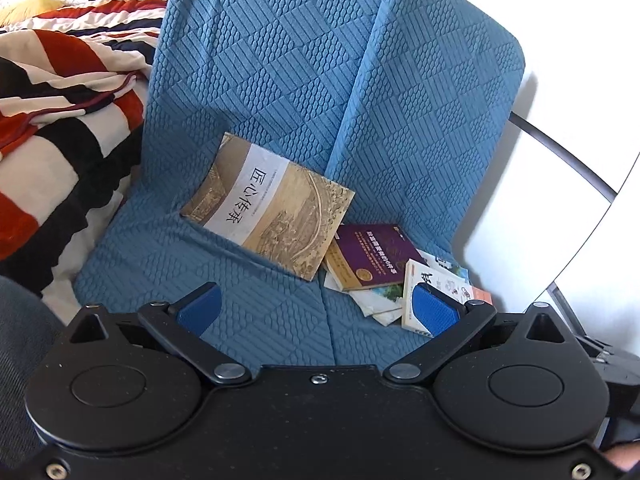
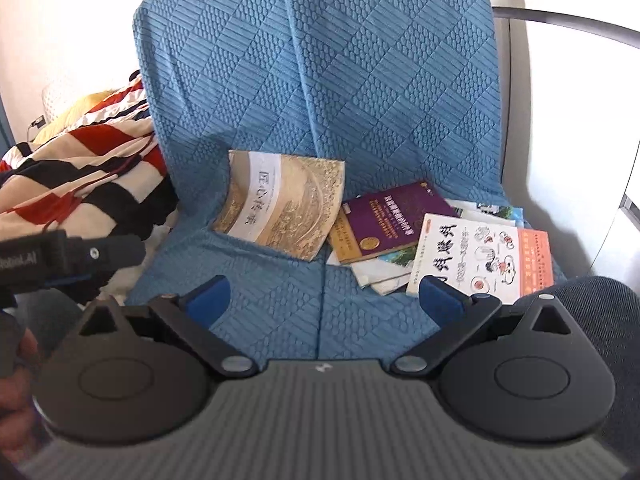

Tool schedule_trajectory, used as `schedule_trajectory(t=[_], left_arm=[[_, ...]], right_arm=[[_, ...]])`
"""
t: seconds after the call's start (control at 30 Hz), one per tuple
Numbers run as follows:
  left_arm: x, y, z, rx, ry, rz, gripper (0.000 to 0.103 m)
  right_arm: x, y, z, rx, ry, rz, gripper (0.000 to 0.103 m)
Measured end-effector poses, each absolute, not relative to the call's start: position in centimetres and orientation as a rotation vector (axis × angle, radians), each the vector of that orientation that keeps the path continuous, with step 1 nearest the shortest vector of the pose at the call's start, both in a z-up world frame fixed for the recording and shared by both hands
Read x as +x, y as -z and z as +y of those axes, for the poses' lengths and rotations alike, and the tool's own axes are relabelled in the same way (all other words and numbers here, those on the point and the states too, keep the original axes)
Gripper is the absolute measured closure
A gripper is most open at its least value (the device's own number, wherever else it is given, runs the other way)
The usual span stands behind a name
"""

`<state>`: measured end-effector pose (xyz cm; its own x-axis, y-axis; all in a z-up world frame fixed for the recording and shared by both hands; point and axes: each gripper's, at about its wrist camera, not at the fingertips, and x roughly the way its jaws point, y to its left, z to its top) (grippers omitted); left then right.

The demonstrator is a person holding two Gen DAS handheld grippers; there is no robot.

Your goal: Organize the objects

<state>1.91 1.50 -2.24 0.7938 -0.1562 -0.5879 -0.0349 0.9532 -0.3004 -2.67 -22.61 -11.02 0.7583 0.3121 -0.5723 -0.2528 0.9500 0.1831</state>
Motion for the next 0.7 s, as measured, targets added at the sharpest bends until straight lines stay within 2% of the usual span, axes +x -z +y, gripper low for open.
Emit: schedule_trajectory(t=[0.7], left_arm=[[10.3,7.8,2.5,-0.245,0.028,0.717,0.001]], right_arm=[[4.0,14.7,-22.2,0.088,-0.315,0.636,0.002]])
